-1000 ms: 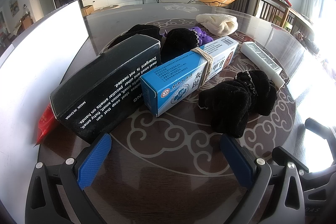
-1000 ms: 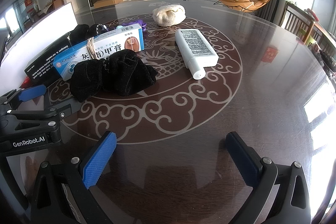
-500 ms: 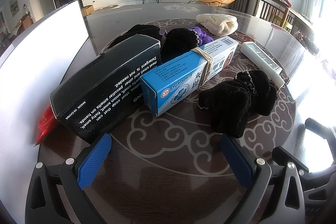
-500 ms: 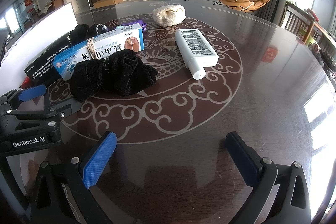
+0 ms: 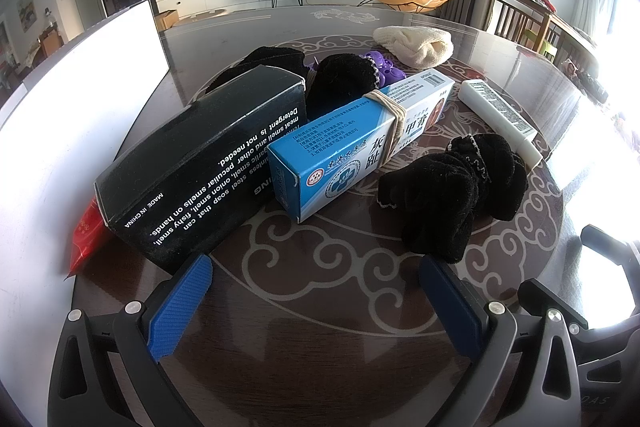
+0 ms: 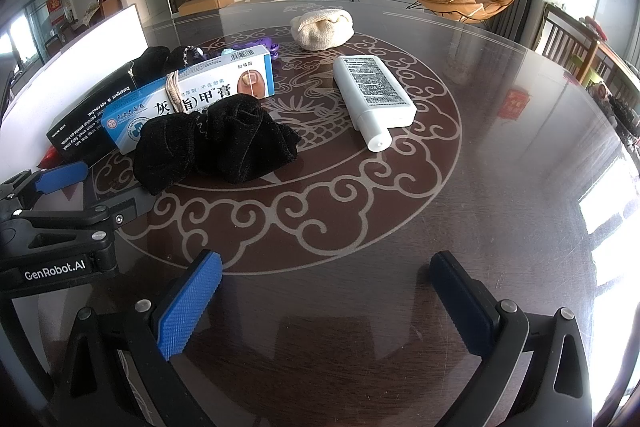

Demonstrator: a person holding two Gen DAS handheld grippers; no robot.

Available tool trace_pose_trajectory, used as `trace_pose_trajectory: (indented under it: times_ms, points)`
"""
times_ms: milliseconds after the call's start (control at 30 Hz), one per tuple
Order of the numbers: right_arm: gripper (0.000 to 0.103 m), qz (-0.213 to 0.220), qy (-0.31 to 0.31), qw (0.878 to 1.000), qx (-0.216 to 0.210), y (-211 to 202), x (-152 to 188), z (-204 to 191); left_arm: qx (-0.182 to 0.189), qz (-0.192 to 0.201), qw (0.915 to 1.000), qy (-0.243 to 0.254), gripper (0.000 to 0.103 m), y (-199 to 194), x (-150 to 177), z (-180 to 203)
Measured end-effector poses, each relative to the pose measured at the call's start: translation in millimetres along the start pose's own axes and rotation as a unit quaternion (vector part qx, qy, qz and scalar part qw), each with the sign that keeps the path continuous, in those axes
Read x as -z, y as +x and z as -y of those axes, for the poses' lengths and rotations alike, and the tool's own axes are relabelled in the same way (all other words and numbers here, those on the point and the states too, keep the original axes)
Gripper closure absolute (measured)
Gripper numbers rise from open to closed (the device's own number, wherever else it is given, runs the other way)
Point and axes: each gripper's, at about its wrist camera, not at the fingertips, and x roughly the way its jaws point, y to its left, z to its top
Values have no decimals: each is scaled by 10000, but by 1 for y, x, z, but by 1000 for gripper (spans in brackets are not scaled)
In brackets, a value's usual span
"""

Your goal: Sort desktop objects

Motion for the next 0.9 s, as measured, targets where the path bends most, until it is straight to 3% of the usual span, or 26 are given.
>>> trace_pose_trajectory:
  times_ms: [567, 733, 767, 833, 900]
  points:
    - [0, -1, 0, 10000, 0, 0, 0, 0, -4, -1, 10000, -3, 0, 0, 0, 0]
    - [0, 0, 0, 10000, 0, 0, 0, 0, -82, -364, 9989, -267, 0, -15, 14, 0]
    - [0, 0, 0, 10000, 1, 0, 0, 0, -25, -276, 9989, -379, 0, -25, 20, -5]
    - [0, 0, 0, 10000, 0, 0, 0, 0, 137, 259, 9985, -459, 0, -56, 27, -21]
    - [0, 0, 0, 10000, 0, 0, 0, 0, 47, 735, 9965, -386, 0, -81, 20, -35]
